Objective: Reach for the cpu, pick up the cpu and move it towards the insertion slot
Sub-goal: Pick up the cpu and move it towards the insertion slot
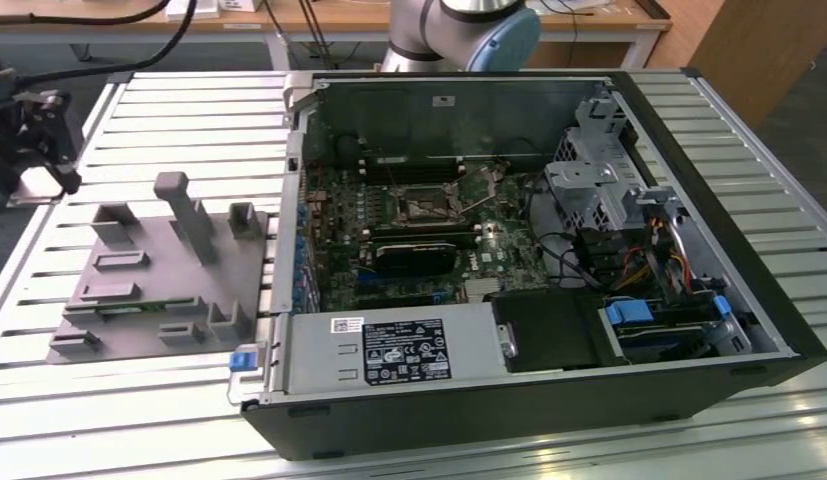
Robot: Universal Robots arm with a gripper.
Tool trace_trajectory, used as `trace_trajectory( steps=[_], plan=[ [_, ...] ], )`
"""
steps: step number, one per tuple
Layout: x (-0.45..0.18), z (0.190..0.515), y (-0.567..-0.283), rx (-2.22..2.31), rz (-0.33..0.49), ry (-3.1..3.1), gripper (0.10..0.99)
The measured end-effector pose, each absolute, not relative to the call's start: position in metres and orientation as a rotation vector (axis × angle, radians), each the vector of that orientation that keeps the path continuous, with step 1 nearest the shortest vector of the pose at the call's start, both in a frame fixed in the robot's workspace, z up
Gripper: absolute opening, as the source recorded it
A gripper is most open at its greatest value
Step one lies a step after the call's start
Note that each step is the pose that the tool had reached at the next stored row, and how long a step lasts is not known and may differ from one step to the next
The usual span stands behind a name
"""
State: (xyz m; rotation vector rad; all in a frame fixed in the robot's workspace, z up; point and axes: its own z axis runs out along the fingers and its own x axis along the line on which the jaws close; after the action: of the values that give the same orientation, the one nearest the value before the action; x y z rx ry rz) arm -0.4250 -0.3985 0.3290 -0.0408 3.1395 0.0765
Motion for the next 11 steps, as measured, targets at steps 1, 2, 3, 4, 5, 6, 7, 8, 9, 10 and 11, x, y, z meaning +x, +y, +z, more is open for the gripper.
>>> trace_trajectory(
  steps=[1, 2, 3, 4, 5, 6, 7, 8, 9, 10, 11],
  plan=[
    [-0.425, 0.333, -0.398, -0.041, 0.077, 3.139, 0.545],
    [-0.425, 0.336, -0.398, -0.041, 0.077, 3.139, 0.545],
    [-0.425, 0.34, -0.398, -0.04, 0.077, 3.139, 0.545],
    [-0.425, 0.343, -0.398, -0.04, 0.077, 3.139, 0.545],
    [-0.425, 0.347, -0.398, -0.04, 0.077, 3.139, 0.545],
    [-0.425, 0.351, -0.398, -0.04, 0.077, 3.139, 0.545],
    [-0.425, 0.354, -0.398, -0.039, 0.077, 3.139, 0.545],
    [-0.425, 0.358, -0.398, -0.039, 0.077, 3.139, 0.545],
    [-0.425, 0.362, -0.398, -0.038, 0.077, 3.139, 0.545],
    [-0.425, 0.365, -0.398, -0.038, 0.077, 3.139, 0.545],
    [-0.425, 0.369, -0.397, -0.038, 0.077, 3.139, 0.545]
  ],
)
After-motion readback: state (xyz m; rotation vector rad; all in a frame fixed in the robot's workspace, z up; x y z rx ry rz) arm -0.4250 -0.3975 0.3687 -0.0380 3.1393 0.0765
